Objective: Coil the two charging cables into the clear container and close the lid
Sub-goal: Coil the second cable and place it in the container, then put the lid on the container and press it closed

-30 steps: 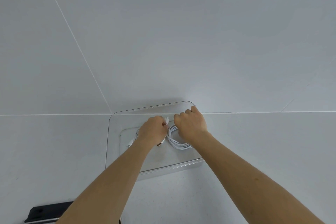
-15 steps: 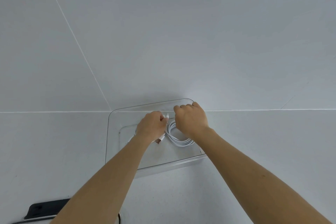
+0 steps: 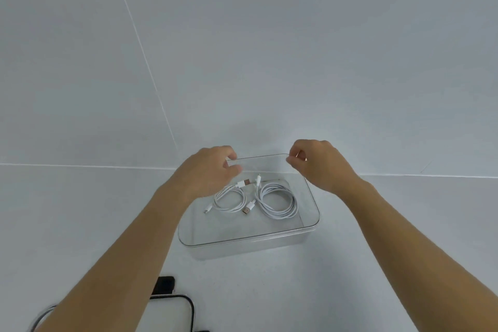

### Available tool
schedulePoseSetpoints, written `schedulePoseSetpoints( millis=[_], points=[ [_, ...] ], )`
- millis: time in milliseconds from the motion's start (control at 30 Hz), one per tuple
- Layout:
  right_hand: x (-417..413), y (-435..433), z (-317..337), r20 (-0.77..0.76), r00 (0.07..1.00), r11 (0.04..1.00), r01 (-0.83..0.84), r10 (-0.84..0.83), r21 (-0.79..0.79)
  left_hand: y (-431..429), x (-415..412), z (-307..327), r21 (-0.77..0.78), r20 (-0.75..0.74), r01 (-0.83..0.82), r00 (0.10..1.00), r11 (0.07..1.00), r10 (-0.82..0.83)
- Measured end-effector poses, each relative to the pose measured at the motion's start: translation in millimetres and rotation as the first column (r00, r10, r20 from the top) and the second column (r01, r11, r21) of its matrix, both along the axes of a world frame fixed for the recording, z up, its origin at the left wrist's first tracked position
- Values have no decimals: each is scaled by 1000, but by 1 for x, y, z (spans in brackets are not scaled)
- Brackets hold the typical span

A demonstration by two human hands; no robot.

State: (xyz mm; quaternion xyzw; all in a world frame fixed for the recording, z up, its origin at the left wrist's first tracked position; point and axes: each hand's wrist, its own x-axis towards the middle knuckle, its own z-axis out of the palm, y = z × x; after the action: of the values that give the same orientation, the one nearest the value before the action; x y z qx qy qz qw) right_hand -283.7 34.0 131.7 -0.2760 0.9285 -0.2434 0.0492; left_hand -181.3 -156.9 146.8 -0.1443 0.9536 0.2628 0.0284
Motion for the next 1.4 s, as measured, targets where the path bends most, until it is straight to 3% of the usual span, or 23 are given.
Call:
schedulePoseSetpoints(
  millis=[133, 267, 500, 633, 800, 900, 1133, 1267, 1400],
  points=[
    [22, 28, 42, 7, 1000, 987, 24, -23, -156, 1, 39, 41, -71, -216, -49, 976, 996, 32],
    [57, 51, 70, -7, 997, 943, 69, -76, -324, 3, 87, 69, -62, -447, -144, 889, 988, 102],
    [127, 58, 57, 73, 994, 904, 110, -87, -414, -7, 172, 55, 102, -610, -348, 718, 932, 335],
    [165, 41, 22, 146, 987, 911, 125, -72, -393, -23, 218, 20, 156, -568, -464, 680, 872, 464],
    [209, 13, -25, 257, 963, 979, -24, 77, -202, -40, 273, -35, 225, -480, -595, 621, 772, 619],
    [235, -5, -53, 340, 934, 993, -91, 112, -79, -51, 303, -68, 184, -350, -690, 619, 700, 703],
    [265, -28, -103, 408, 904, 985, 65, -127, 163, -58, 334, -117, -29, 80, -843, 533, 537, 842],
    [275, -36, -110, 335, 924, 966, 108, -185, 235, -58, 342, -131, -74, 97, -838, 534, 541, 840],
    [280, -45, -113, 344, 907, 950, 152, -244, 274, -72, 342, -135, 65, 133, -885, 465, 460, 875]
  ],
)
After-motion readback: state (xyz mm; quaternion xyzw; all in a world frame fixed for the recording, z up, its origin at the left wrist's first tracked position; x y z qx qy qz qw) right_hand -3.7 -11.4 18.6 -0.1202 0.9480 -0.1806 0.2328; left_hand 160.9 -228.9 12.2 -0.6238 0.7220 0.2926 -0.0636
